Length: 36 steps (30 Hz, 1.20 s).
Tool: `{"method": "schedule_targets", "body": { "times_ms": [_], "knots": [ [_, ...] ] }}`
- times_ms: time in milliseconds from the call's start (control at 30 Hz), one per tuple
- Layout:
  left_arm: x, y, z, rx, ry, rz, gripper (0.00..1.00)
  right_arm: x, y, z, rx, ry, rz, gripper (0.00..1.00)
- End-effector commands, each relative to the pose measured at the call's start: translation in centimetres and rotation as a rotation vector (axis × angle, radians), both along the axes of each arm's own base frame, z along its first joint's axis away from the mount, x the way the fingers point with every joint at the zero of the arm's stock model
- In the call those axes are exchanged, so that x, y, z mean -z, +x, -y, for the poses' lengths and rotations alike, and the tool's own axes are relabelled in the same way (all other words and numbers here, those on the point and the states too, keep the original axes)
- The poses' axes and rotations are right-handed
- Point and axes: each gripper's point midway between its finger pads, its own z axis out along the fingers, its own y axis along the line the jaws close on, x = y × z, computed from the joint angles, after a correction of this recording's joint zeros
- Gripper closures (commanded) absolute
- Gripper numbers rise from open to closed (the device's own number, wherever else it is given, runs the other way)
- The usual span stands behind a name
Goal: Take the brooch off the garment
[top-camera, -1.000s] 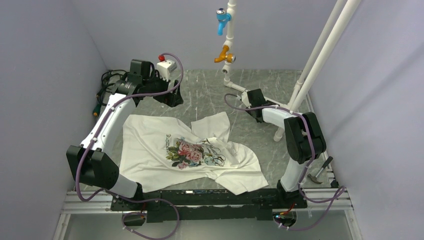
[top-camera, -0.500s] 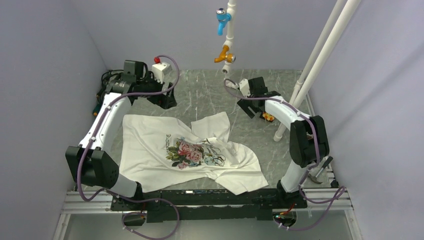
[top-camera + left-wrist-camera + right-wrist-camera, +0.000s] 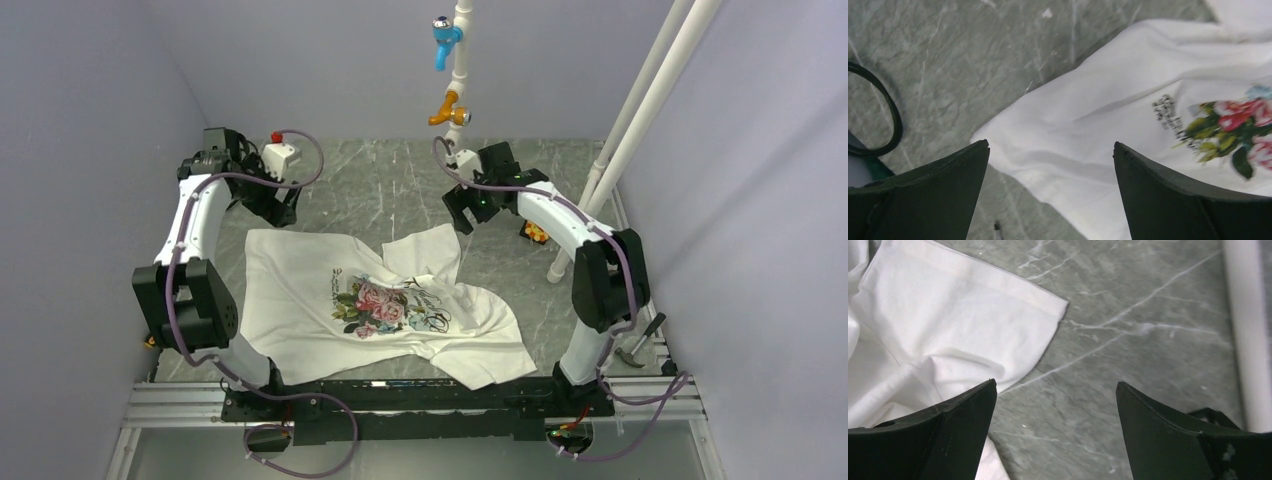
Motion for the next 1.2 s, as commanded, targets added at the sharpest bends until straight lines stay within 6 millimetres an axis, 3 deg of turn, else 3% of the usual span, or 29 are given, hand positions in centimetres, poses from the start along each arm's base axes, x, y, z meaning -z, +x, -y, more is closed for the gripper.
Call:
{"method": "schedule_targets", "body": {
  "times_ms": [0,100,267,667,833,1000,1167],
  "knots": [
    [1.4,1.9,-4.6,0.074,0.147,0.039,0.0,1.1,0.2,-2.0,0.0,0.083,-0.08,0.09],
    [3.9,2.9,-7.0,0.072,0.17,-0.019,0.01,2.1,1.0,-2.3,0.011,0.083,-0.089,0.1],
    [6.9,4.1,-8.9,0.07,0.235,-0.061,0.0,4.5,2.1,-3.0,0.042,0.092,-0.133,0.11],
    [9.9,4.7,-11.4,0.004,0.252,-0.129,0.03,8.5,4.4,-4.5,0.103,0.088,-0.144,0.16],
    [11.0,4.3,-12.2,0.012,0.286,-0.147,0.05,10.0,3.1,-5.4,0.051,0.046,-0.141,0.26],
    [12.1,3.6,-12.6,0.037,0.304,-0.174,0.08,11.2,1.3,-5.6,-0.076,-0.084,-0.074,0.56],
    [13.6,2.8,-12.5,0.053,0.297,-0.229,0.23,11.1,2.9,-4.1,-0.099,-0.197,0.029,1.0]
  ]
}}
